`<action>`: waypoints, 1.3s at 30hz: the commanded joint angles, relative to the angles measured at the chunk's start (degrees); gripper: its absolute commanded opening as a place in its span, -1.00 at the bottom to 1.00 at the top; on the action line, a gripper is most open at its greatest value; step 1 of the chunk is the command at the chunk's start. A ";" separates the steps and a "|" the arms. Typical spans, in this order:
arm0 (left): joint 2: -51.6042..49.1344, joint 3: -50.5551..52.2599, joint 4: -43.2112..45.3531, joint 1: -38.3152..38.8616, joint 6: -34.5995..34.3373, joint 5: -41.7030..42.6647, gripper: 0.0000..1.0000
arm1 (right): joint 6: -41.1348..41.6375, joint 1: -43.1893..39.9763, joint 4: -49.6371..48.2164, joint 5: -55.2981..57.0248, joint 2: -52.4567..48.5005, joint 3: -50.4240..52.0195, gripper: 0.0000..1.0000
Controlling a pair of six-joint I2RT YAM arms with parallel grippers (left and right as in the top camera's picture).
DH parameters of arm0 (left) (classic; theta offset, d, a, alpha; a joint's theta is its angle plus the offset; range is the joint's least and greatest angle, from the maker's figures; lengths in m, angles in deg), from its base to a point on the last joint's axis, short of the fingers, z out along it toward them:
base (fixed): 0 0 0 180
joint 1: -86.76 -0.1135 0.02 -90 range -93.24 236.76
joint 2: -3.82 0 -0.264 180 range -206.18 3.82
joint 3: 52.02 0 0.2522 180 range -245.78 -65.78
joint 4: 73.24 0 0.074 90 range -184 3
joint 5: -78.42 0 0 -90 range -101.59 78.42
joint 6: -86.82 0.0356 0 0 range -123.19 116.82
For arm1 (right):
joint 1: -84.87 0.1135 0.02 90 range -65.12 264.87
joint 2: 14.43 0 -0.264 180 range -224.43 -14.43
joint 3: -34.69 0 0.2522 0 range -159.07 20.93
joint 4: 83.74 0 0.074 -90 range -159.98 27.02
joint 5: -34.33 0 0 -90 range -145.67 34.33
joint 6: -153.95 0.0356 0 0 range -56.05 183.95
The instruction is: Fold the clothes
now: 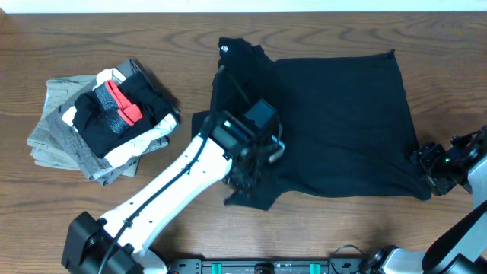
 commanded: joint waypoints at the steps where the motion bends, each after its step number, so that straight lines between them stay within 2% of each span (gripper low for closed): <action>1: -2.36 0.63 4.04 -3.37 2.10 -7.08 -0.79 | -0.68 -0.55 0.13 -0.63 0.37 0.15 0.43; 3: -4.42 0.66 6.49 -5.38 2.10 -7.72 -0.77 | -0.68 -0.55 0.13 -0.68 0.37 0.15 0.43; 8: -8.79 0.66 4.33 -9.49 -1.31 -7.04 -0.31 | -0.68 -0.55 0.28 -1.07 0.37 0.15 0.43; 11: -8.61 0.66 0.61 -10.29 -2.08 -0.44 -0.07 | -0.68 -0.55 0.28 -1.07 0.37 0.15 0.43; 13: -8.57 0.66 -1.11 -9.97 -2.05 6.01 0.02 | -0.68 -0.55 0.24 -1.05 0.37 0.15 0.43; 16: -8.57 1.03 -1.44 -7.45 -1.62 10.56 0.04 | -0.68 -0.55 0.11 -1.05 0.37 0.15 0.43; 19: -8.74 2.49 0.81 -2.21 2.12 8.31 0.05 | -0.68 -0.55 0.04 -1.03 0.37 0.15 0.44; 25: -10.12 8.52 7.50 6.56 2.14 3.80 0.06 | -0.68 -0.55 0.15 -1.05 0.37 0.15 0.44; 26: -10.49 9.25 8.61 7.17 2.32 3.63 0.07 | -0.66 -0.55 0.13 -1.05 0.37 0.15 0.44; 28: -11.52 9.86 10.64 7.98 2.34 2.08 0.22 | -0.66 -0.55 0.13 -1.07 0.37 0.15 0.43; 31: -12.87 9.86 12.92 8.04 2.49 -0.46 0.31 | -0.68 -0.55 0.13 -1.11 0.37 0.15 0.43; 39: -19.21 9.86 18.80 8.00 6.14 -2.16 0.36 | -1.36 -0.55 0.28 -2.56 0.37 0.15 0.43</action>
